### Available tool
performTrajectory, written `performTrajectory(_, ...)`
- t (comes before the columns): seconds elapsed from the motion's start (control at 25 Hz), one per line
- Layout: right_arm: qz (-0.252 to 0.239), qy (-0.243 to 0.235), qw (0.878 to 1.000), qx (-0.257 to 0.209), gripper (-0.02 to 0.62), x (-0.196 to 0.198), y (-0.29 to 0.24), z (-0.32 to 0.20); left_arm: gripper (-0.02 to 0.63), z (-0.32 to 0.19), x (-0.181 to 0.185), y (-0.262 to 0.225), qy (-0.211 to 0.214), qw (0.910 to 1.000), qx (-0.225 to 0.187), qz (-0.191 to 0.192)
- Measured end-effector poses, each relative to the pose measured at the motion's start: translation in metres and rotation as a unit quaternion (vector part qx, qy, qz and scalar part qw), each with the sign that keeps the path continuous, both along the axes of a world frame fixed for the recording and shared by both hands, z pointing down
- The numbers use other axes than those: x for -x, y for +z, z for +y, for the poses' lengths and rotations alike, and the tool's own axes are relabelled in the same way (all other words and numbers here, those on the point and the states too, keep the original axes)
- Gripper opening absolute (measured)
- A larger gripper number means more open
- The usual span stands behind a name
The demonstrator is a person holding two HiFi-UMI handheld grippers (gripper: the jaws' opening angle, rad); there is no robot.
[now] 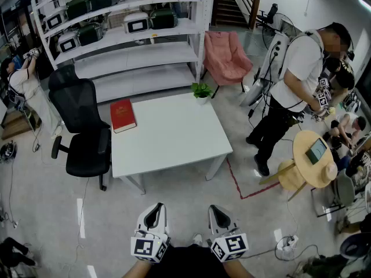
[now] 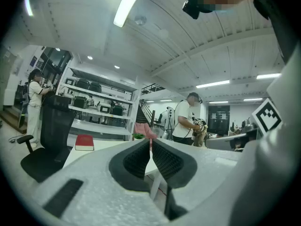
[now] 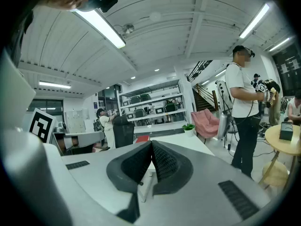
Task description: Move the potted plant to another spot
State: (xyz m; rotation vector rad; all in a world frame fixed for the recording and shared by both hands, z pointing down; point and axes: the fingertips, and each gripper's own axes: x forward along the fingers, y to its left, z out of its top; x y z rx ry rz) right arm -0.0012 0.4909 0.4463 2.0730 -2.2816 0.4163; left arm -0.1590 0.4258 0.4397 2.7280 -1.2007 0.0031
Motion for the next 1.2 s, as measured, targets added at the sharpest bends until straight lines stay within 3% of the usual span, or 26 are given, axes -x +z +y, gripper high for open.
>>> performTrajectory(0.56,-0.016,-0.024,1.000,-0.010,0.011,-0.007,0.000,0.010,0.030,0.013,-0.019,0.005,-0.007,0.9999,0.013,0.006)
performTrajectory(1.2,-0.017,-0.078,0.997,-0.004,0.011,-0.063,0.023,0.009,0.031,0.021,-0.066,0.022,-0.063,0.9975,0.032,0.003)
